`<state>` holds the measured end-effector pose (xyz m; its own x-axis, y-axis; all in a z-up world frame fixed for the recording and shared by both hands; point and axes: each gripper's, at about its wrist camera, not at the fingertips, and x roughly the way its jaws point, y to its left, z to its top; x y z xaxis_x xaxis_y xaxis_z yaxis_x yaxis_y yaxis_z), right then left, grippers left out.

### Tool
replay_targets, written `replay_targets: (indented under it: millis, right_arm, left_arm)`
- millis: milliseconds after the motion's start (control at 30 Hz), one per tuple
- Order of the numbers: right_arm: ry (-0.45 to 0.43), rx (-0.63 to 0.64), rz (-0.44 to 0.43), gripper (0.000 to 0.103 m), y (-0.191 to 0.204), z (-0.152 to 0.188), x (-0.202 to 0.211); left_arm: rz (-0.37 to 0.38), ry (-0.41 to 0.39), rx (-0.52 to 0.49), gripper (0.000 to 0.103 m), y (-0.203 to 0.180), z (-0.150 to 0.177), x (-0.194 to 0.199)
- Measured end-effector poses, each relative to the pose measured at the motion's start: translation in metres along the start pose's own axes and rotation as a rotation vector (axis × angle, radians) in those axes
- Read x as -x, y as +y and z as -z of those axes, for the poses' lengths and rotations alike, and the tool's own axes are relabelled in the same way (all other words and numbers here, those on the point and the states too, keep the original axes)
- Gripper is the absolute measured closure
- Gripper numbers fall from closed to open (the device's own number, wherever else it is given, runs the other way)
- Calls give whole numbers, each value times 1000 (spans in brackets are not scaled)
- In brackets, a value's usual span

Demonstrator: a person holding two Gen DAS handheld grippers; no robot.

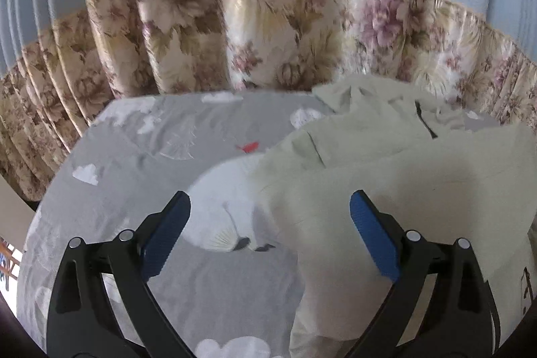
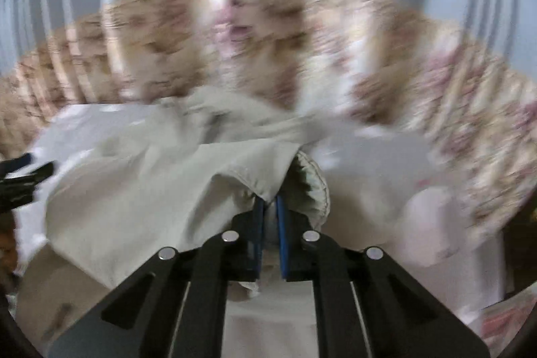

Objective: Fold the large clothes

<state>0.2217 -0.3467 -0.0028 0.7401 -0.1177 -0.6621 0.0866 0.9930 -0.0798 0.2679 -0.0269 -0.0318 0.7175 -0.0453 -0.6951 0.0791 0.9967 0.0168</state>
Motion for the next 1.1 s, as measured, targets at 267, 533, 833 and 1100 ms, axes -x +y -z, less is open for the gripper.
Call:
replay_targets:
  millis: [267, 533, 833, 1100]
  right_arm:
    - [169, -12, 34, 80, -48, 35, -53]
    - [169, -37, 1, 55, -57, 42, -45]
    - [31, -126, -41, 32, -88, -22, -14]
    - [153, -133, -60, 32, -69, -77, -115]
  left_arm:
    - [-114, 143, -86, 7, -16, 27, -53]
    - [-215, 126, -155, 10, -3, 22, -58]
    - [-128, 25, -115, 16, 0, -35, -42]
    - [-110, 22, -125, 6, -38, -115, -94]
